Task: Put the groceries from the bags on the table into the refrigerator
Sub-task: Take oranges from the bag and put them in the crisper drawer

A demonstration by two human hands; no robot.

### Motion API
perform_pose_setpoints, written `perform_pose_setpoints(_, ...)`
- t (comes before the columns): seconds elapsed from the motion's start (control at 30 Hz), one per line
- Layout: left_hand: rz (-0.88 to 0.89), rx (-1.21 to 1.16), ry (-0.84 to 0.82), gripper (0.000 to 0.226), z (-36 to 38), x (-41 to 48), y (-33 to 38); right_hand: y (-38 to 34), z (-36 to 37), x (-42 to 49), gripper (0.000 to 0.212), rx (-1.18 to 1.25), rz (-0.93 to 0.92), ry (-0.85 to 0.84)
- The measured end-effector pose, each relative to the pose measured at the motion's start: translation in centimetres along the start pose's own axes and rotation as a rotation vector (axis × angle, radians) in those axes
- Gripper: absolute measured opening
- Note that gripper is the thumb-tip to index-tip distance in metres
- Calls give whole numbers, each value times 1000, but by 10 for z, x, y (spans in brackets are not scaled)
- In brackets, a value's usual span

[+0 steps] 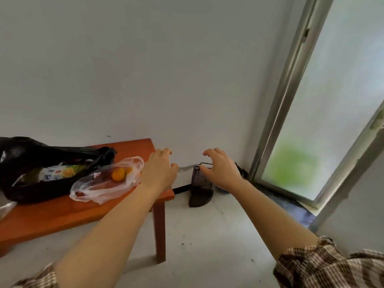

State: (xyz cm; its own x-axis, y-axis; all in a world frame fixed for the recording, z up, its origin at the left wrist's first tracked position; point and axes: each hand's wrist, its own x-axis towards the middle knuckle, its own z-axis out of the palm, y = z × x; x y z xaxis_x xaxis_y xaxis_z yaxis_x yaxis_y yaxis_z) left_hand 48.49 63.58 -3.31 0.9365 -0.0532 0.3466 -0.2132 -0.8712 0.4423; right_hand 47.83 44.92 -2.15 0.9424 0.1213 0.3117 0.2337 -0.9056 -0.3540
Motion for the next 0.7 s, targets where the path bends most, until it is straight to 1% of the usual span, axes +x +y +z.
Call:
perform_pose_setpoints(0.2,-181,33,-6,34,3,39,-114,-44,89,84,46,0,-70,-189)
perform_pose_setpoints(0.33,-254,103,-13,32,14,60,-178,-69,145,123,46,-21,-107,-279)
perform_pose_setpoints(0.43,-279,108,-58,28,29,76,-223,-84,186,147,43,-48,-126,-328)
perform_pose_setpoints(0.57,-237,144,-196,34,54,108,-279,-101,243,179,43,-125,-161,-354)
perform_pose_setpoints(0.63,-107,204,-284,36,68,124,-305,-107,271,194,42,-205,-196,-355)
perform_pose_setpoints(0.7,29,261,-384,42,84,137,-330,-112,296,208,41,-292,-247,-400)
